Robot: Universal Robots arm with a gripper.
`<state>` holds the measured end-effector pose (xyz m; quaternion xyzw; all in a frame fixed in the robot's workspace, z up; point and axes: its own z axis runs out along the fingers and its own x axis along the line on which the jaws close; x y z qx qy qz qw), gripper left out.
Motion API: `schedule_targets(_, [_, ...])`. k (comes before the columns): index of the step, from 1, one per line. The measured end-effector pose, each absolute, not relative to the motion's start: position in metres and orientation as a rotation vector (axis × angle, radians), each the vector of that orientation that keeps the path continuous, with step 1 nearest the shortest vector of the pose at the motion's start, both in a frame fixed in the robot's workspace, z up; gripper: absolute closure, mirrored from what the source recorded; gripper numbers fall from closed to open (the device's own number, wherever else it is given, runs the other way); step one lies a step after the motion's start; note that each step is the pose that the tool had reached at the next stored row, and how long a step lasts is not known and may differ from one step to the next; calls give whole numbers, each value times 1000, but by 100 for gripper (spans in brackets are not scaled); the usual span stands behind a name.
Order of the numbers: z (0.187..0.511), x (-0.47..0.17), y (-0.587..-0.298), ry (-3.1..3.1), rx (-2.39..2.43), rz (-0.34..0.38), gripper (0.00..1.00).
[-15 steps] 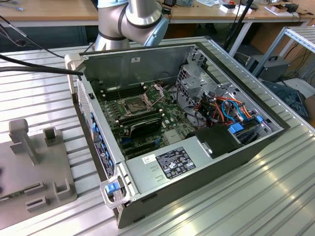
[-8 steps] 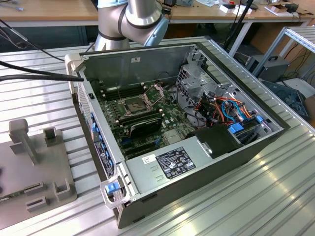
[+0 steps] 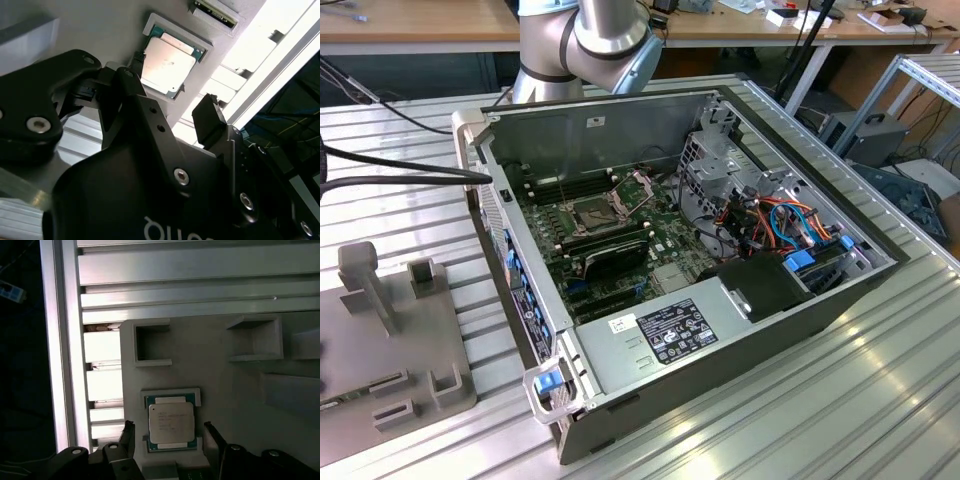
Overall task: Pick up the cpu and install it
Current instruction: 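Pick up the cpu and move it towards the insertion slot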
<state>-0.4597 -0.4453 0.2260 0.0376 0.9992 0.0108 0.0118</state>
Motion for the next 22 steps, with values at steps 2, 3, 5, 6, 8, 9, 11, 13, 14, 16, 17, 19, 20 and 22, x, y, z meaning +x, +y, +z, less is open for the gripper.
schedule_targets(2, [226, -460, -445, 3116, 117, 34, 34])
schedule_targets(3, [226, -460, -445, 3116, 117, 34, 34])
schedule_targets(5, [226, -460, -445, 3115, 117, 34, 34])
schedule_targets(6, [224, -459, -445, 3115, 117, 34, 34])
schedule_targets(8, [220, -458, -445, 3116, 117, 34, 34])
schedule_targets(9, [218, -458, -445, 3115, 117, 34, 34])
schedule_targets(11, [213, -457, -445, 3116, 117, 34, 34])
schedule_targets(13, [209, -457, -445, 3116, 117, 34, 34])
schedule_targets(14, [207, -457, -445, 3116, 117, 34, 34])
schedule_targets(16, [204, -457, -445, 3115, 117, 34, 34])
schedule_targets(17, [203, -457, -445, 3115, 117, 34, 34])
schedule_targets(19, [199, -457, -445, 3116, 117, 34, 34])
schedule_targets(20, [199, -457, -445, 3116, 117, 34, 34])
schedule_targets(22, [199, -457, -445, 3116, 117, 34, 34])
